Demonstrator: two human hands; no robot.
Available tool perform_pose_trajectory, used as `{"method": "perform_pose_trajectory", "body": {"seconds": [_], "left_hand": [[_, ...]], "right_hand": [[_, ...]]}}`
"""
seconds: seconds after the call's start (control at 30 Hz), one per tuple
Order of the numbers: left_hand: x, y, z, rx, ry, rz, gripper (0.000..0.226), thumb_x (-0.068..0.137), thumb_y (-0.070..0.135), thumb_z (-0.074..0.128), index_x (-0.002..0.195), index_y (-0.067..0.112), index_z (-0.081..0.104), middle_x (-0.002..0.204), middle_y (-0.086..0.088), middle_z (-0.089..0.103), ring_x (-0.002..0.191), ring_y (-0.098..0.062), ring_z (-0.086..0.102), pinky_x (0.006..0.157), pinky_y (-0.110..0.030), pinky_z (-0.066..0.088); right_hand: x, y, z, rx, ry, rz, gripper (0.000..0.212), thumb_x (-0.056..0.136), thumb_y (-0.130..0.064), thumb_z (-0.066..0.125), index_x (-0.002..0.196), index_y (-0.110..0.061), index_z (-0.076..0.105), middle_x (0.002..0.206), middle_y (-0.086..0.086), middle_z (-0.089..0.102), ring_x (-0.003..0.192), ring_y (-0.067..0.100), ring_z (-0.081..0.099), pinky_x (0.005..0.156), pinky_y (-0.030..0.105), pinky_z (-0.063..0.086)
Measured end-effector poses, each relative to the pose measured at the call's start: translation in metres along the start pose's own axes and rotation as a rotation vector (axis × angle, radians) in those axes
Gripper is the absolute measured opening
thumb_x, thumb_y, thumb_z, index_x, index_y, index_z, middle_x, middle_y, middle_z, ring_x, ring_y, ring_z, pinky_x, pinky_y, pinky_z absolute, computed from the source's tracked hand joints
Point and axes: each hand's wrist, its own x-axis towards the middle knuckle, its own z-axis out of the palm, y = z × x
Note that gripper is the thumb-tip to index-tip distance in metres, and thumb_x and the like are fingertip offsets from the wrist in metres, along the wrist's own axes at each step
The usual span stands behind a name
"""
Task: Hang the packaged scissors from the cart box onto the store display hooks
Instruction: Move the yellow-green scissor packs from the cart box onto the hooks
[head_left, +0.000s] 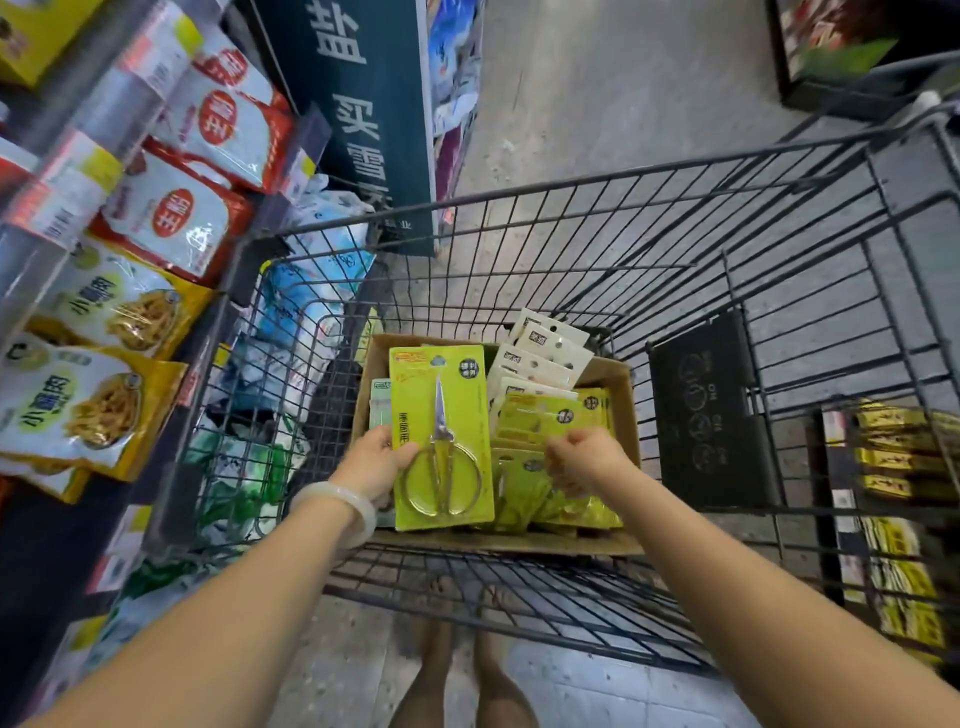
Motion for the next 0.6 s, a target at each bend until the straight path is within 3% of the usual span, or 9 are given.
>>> {"method": "perform_pose_trajectory", "body": {"seconds": [0.1, 0.2, 0.33, 0.43, 0.6], "left_hand": [[0.009, -0.009, -0.013, -0.001, 0.038, -0.012, 0.012, 0.094, 0.011, 0.054, 0.102, 0.02, 0.056, 0.114, -0.015, 0.066, 0.102, -0.032, 0.065, 0.092, -0.052, 0.052], [0.014, -0.013, -0.019, 0.056, 0.058, -0.016, 0.012, 0.094, 0.012, 0.054, 0.096, 0.023, 0.058, 0.115, -0.011, 0.065, 0.104, -0.031, 0.064, 0.093, -0.052, 0.051], [0.016, -0.013, -0.021, 0.082, 0.074, -0.039, 0.018, 0.095, 0.012, 0.052, 0.09, 0.028, 0.057, 0.113, -0.01, 0.066, 0.105, -0.03, 0.063, 0.095, -0.05, 0.05], [0.017, -0.012, -0.021, 0.084, 0.09, -0.033, 0.016, 0.095, 0.011, 0.051, 0.093, 0.026, 0.056, 0.115, -0.009, 0.065, 0.106, -0.03, 0.062, 0.096, -0.05, 0.049], [0.017, -0.013, -0.026, 0.11, 0.091, -0.029, 0.017, 0.096, 0.012, 0.05, 0.108, 0.02, 0.058, 0.115, -0.008, 0.064, 0.107, -0.029, 0.061, 0.098, -0.047, 0.048]], "right_hand": [[0.002, 0.031, -0.001, -0.212, -0.14, 0.131, 0.022, 0.093, -0.022, 0.055, 0.109, -0.007, 0.058, 0.098, 0.012, 0.064, 0.088, 0.023, 0.064, 0.086, 0.036, 0.055], [0.005, 0.04, 0.011, -0.236, -0.118, 0.031, 0.037, 0.087, -0.021, 0.065, 0.12, -0.006, 0.058, 0.121, 0.01, 0.061, 0.104, 0.019, 0.058, 0.092, 0.028, 0.047], [0.016, 0.038, 0.035, -0.13, -0.025, -0.004, 0.047, 0.078, -0.03, 0.075, 0.116, -0.008, 0.06, 0.117, 0.007, 0.064, 0.104, 0.02, 0.06, 0.093, 0.03, 0.049], [0.02, 0.035, 0.054, -0.053, 0.151, -0.002, 0.054, 0.075, -0.031, 0.076, 0.118, -0.009, 0.053, 0.114, 0.006, 0.062, 0.097, 0.019, 0.058, 0.084, 0.03, 0.048], [0.027, 0.038, 0.066, -0.012, 0.238, 0.043, 0.045, 0.079, -0.03, 0.072, 0.112, -0.01, 0.05, 0.106, 0.006, 0.062, 0.083, 0.017, 0.059, 0.074, 0.031, 0.052]]}}
